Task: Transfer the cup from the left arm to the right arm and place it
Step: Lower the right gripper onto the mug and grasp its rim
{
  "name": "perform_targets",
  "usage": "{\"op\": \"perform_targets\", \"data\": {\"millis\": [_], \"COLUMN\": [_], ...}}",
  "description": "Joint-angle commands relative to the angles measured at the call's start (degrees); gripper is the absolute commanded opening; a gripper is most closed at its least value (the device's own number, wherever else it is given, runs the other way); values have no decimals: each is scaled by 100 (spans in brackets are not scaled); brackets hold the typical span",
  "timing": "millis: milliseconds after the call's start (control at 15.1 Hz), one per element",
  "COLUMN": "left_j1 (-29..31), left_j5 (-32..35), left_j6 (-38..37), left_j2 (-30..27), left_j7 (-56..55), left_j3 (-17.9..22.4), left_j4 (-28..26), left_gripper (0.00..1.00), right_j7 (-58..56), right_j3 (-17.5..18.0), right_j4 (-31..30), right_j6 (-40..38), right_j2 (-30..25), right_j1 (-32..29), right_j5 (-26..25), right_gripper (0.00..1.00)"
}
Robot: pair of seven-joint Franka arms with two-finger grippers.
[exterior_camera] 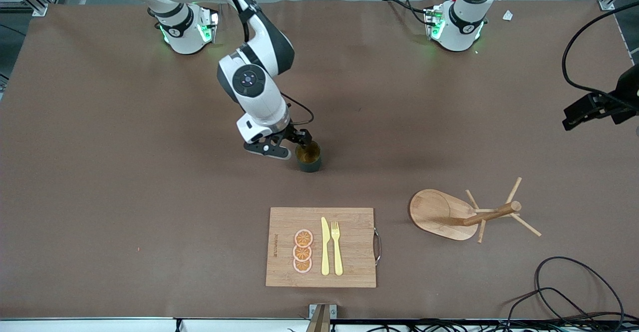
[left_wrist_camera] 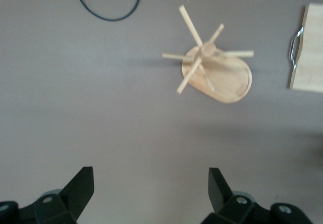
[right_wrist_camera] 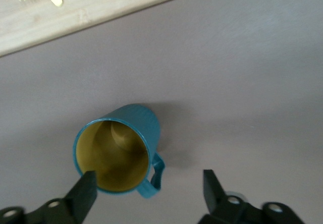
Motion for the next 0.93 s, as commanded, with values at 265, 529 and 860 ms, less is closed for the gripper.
{"op": "perform_targets", "data": {"millis": [265, 529, 860], "left_j1": [-813, -982, -973], "left_j5": [-544, -535, -447], "left_j6": [-172, -190, -76], "left_j2": [-780, -824, -798], "left_j7": [458, 652, 652], "left_j3": [1123, 1380, 1345], "left_j4": [-767, -847, -830], "left_gripper": [100, 100, 100], "right_j7": [76, 32, -91], "right_j3": [-84, -84, -119], "right_j4": [485, 547, 486], "right_j6": [110, 84, -39], "right_j2": [647, 709, 499], "right_j1": [161, 144, -5], "right_j5": [12, -49, -146], "right_gripper": [45, 0, 0]}}
